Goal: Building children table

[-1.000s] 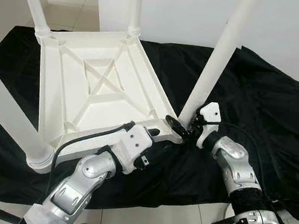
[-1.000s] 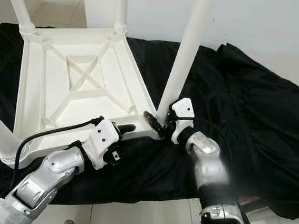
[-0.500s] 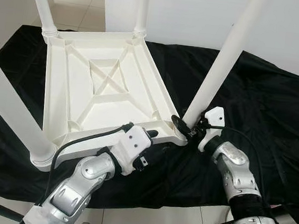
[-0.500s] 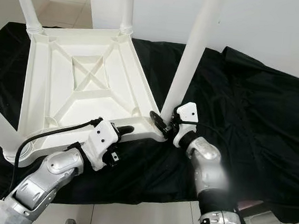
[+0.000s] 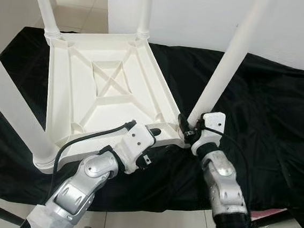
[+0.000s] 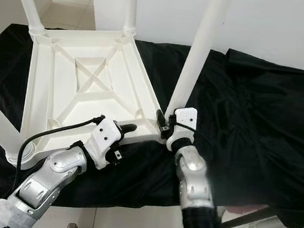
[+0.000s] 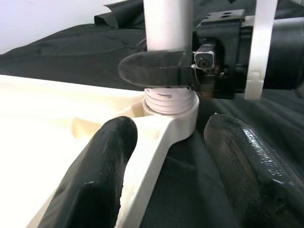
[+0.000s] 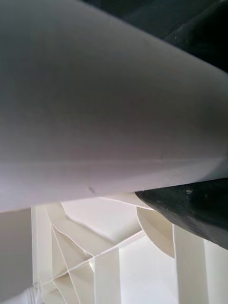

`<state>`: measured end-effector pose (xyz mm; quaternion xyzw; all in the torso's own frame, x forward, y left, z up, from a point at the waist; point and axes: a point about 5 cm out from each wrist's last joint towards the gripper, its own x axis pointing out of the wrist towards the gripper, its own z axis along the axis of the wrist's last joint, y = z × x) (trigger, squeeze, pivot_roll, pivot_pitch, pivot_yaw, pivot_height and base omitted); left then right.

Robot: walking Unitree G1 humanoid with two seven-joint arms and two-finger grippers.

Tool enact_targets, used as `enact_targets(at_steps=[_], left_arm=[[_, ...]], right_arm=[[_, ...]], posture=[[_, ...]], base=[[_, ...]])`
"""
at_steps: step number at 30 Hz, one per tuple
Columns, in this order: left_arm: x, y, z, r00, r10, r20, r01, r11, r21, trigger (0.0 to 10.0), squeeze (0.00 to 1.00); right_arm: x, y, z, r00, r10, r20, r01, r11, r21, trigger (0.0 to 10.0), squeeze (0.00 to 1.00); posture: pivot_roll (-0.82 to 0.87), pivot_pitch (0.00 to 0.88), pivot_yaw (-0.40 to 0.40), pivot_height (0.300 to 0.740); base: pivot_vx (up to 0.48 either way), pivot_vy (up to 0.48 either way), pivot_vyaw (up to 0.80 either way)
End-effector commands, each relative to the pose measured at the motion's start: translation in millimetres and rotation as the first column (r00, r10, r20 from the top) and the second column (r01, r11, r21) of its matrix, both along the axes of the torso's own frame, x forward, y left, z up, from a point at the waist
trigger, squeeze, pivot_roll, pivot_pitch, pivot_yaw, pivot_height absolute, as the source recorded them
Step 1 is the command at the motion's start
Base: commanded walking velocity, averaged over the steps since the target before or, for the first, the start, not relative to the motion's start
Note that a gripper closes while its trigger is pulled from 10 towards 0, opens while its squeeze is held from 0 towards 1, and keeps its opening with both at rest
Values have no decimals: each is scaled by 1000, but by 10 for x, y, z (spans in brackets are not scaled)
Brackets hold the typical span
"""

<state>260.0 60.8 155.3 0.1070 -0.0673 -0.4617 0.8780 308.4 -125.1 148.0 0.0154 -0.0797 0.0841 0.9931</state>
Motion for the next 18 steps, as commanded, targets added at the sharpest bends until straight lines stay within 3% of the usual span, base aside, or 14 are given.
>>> enact_targets(at_steps=[1, 4, 7, 13, 14, 18], left_arm=[[-7, 16, -15, 1000, -11, 9, 11, 1000, 12, 10000, 0], [-21, 20, -16, 1000, -9, 13, 8, 1000, 13, 10000, 0], [-36, 30, -22, 1000, 5, 9, -5, 1000, 7, 10000, 0], [-42, 20, -37, 1000, 0, 11, 0, 1000, 9, 10000, 0], [-18, 28, -23, 1000, 1, 18, -1, 1000, 9, 10000, 0], [7, 35, -13, 1000, 2, 22, -2, 1000, 9, 10000, 0]], right_arm=[[-76, 32, -125, 990, -123, -63, 125, 992, 31, 10000, 0], [-111, 87, -142, 980, -180, -85, 184, 982, 50, 10000, 0], [-131, 149, -66, 988, -148, -49, 150, 987, 60, 10000, 0], [-139, 125, -45, 987, -152, -45, 154, 987, 45, 10000, 0], [-132, 126, -39, 990, -132, -45, 135, 989, 54, 10000, 1000], [-128, 128, -26, 992, -120, -37, 122, 991, 56, 10000, 1000]], posture=[[-52, 71, -50, 740], [-47, 74, -53, 740], [-51, 75, -50, 740], [-50, 69, -51, 740], [-50, 67, -50, 740], [-49, 68, -53, 740]], base=[[0, 0, 0], [0, 0, 0], [0, 0, 0], [0, 0, 0], [0, 0, 0], [0, 0, 0]])
